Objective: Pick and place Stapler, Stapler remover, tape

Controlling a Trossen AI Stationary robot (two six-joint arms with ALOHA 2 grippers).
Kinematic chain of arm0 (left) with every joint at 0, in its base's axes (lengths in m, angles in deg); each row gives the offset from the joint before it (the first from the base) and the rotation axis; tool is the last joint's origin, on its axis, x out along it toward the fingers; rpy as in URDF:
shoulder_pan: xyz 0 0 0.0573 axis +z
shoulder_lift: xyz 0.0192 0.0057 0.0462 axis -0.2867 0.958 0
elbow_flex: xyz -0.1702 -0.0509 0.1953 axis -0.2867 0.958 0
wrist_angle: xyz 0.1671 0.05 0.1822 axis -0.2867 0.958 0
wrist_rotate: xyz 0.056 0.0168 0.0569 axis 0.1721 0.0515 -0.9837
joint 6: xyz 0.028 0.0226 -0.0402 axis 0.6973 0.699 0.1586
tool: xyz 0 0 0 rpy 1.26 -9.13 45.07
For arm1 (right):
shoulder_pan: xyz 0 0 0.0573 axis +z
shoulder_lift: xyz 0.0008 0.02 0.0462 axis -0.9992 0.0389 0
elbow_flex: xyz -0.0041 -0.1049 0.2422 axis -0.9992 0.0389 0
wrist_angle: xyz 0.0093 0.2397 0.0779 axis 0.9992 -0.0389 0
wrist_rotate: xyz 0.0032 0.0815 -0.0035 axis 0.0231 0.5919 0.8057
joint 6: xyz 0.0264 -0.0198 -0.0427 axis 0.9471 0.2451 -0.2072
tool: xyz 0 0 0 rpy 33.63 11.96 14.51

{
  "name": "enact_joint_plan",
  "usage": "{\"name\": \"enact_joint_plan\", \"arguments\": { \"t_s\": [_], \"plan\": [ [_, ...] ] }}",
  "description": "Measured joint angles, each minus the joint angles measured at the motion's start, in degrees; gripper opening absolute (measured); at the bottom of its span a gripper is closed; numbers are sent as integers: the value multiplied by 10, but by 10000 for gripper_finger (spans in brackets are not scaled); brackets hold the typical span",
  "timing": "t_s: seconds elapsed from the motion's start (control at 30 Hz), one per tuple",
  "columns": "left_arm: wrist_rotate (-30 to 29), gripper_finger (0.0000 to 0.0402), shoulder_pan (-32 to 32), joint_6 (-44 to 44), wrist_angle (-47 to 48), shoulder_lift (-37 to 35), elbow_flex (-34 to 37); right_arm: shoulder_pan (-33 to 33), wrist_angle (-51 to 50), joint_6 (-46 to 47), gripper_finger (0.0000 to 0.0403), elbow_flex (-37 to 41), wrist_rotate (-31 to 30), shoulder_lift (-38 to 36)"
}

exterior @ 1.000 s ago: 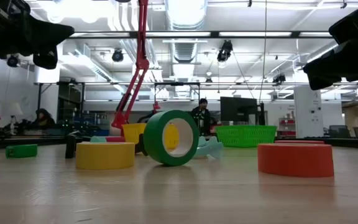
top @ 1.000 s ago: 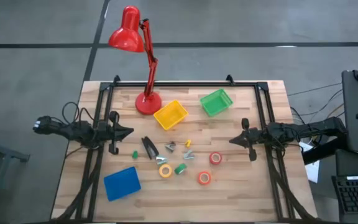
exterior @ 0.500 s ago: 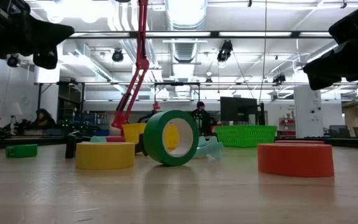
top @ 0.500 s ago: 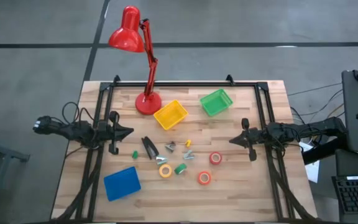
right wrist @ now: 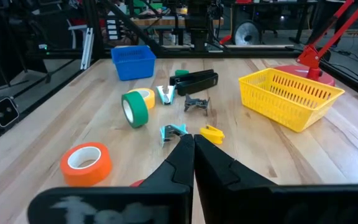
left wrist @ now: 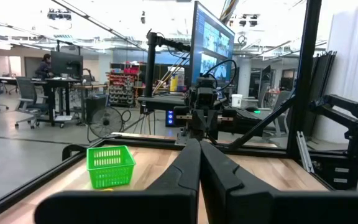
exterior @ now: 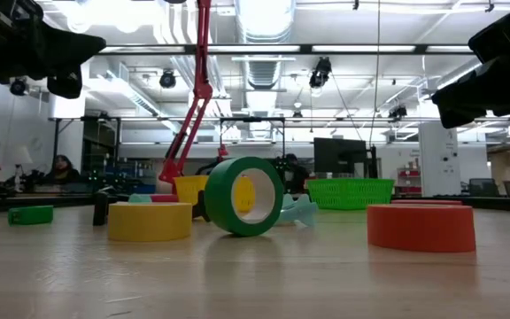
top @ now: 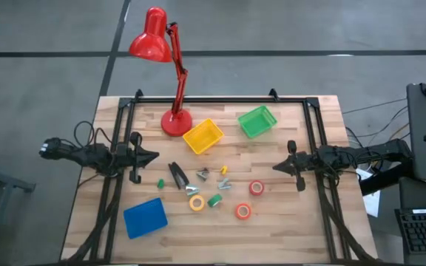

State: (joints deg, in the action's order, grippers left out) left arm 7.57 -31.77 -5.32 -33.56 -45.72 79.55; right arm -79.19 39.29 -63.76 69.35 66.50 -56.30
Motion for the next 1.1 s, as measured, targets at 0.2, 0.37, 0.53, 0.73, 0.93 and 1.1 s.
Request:
{"name": "enact_joint_plan", "arguments": {
  "t_s": [0.2,0.37,0.53,0.73,0.93,1.1],
  "plan": [
    [0,7,0,0,0,0,0,0,0,0,8,0,0,0],
    [0,7,0,0,0,0,0,0,0,-1,8,0,0,0],
    [0,7,0,0,0,0,0,0,0,-1,8,0,0,0],
    [0,7,0,0,0,0,0,0,0,-1,8,0,0,0],
    [0,7,0,0,0,0,0,0,1,-138,8,0,-16,0],
    [0,7,0,0,0,0,0,0,30,-206,8,0,-49,0]
  ]
}}
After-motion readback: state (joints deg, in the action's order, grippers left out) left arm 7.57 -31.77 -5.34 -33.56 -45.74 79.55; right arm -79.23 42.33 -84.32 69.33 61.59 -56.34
